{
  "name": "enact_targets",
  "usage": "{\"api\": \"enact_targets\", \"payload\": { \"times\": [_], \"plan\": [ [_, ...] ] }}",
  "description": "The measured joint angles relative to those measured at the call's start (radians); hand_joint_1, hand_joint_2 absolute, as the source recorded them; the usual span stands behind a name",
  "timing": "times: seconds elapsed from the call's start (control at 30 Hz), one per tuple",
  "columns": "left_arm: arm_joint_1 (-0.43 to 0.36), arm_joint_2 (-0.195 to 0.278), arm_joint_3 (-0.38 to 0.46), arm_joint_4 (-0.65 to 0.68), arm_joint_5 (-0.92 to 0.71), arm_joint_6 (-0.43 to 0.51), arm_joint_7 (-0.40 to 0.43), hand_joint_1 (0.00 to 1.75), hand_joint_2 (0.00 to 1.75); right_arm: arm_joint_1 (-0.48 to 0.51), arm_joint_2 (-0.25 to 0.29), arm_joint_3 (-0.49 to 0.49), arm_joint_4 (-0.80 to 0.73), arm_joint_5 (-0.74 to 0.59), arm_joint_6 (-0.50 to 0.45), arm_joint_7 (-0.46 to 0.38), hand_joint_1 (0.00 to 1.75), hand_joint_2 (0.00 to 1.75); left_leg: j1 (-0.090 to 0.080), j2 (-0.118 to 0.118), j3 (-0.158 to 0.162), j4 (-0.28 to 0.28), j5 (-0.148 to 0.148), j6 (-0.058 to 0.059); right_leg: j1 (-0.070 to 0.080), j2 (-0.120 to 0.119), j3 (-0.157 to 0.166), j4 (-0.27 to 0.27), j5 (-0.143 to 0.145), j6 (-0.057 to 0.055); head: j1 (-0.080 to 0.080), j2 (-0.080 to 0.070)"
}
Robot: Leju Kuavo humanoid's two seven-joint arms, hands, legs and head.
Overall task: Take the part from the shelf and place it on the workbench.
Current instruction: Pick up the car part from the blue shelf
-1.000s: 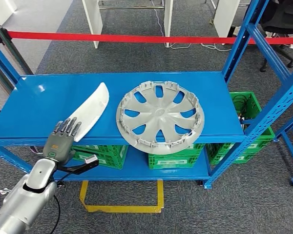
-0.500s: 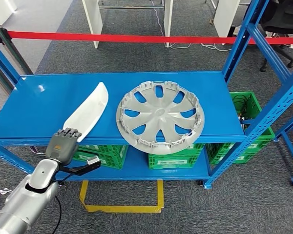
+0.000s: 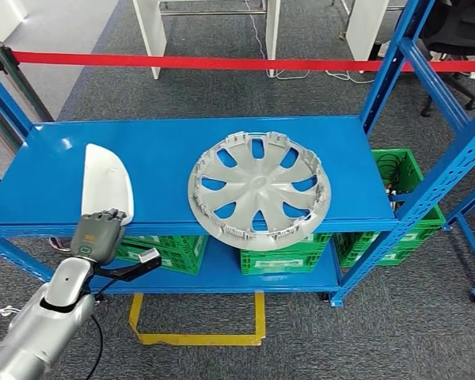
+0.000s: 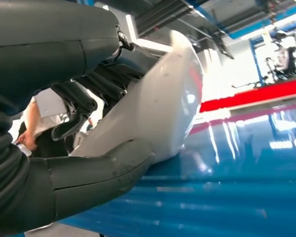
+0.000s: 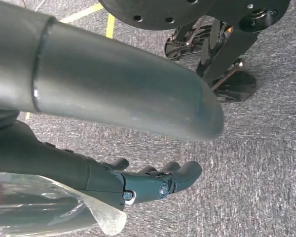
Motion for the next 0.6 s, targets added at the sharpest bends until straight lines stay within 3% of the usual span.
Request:
{"api": "enact_targets", "payload": {
  "times": [0.13,0.3,0.6],
  "plan": [
    [0.033,-0.011,0.043,-0.045,0.093,0.078,-0.039,1.75,1.75,0.001,0.0,0.0,-0.004,-0.008,0.001,-0.001,0.0,0.0,0.0,0.0,0.001,0.0,0.0,0.0,0.0,0.0,-0.001,0.0,0.0,0.0,0.0,0.0],
    [0.087,-0.04,0.113,-0.21,0.236,0.141,-0.127,1.75,1.75,0.001,0.005,0.0,-0.017,-0.02,0.005,0.0,0.0,0.0,0.0,0.0,0.0,0.0,0.0,0.0,0.0,0.0,-0.001,0.0,0.0,0.0,0.0,0.0],
    [0.124,-0.064,0.159,-0.395,0.245,0.17,-0.173,1.75,1.75,0.001,0.011,0.0,-0.026,-0.025,0.006,-0.001,0.0,0.0,0.0,0.0,-0.001,0.0,0.0,0.0,0.0,0.0,-0.001,0.0,0.0,0.0,0.0,0.0]
  ]
}}
